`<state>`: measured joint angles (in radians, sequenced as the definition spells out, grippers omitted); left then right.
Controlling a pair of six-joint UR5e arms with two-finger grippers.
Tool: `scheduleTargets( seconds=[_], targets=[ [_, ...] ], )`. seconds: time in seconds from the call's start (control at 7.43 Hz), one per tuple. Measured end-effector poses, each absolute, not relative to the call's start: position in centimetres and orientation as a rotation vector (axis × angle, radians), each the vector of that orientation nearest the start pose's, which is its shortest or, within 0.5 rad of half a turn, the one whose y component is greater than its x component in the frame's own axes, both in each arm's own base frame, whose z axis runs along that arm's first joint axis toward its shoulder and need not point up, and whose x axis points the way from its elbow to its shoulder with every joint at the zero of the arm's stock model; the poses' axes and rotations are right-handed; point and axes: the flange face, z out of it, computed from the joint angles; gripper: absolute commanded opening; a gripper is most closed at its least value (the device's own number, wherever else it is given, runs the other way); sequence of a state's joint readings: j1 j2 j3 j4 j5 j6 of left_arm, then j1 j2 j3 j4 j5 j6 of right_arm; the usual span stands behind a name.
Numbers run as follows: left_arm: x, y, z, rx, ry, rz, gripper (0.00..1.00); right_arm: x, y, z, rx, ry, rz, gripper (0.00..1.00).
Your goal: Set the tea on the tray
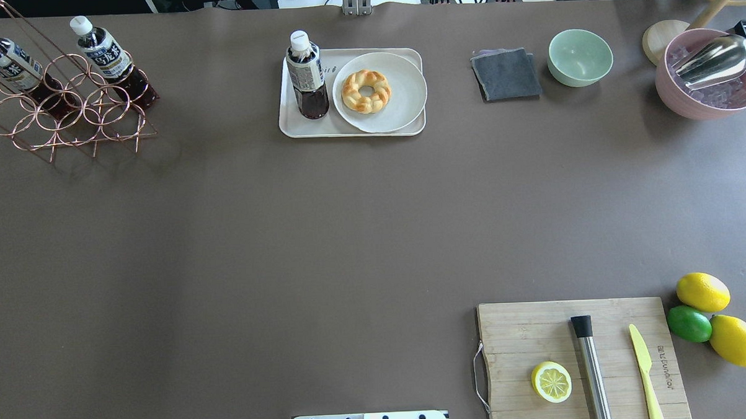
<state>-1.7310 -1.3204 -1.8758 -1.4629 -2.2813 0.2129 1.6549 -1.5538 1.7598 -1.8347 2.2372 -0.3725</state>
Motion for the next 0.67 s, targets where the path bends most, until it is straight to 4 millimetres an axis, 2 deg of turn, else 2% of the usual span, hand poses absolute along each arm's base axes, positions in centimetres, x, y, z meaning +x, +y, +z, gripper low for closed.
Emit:
scheduleTargets(
  seconds=[0.67],
  targets=[
    [-13.06, -36.51, 63.38, 0.084, 0.695, 0.032, 0.97, 11.02, -46.77, 58.66, 0.106, -0.67, -0.262, 1.0]
  ],
)
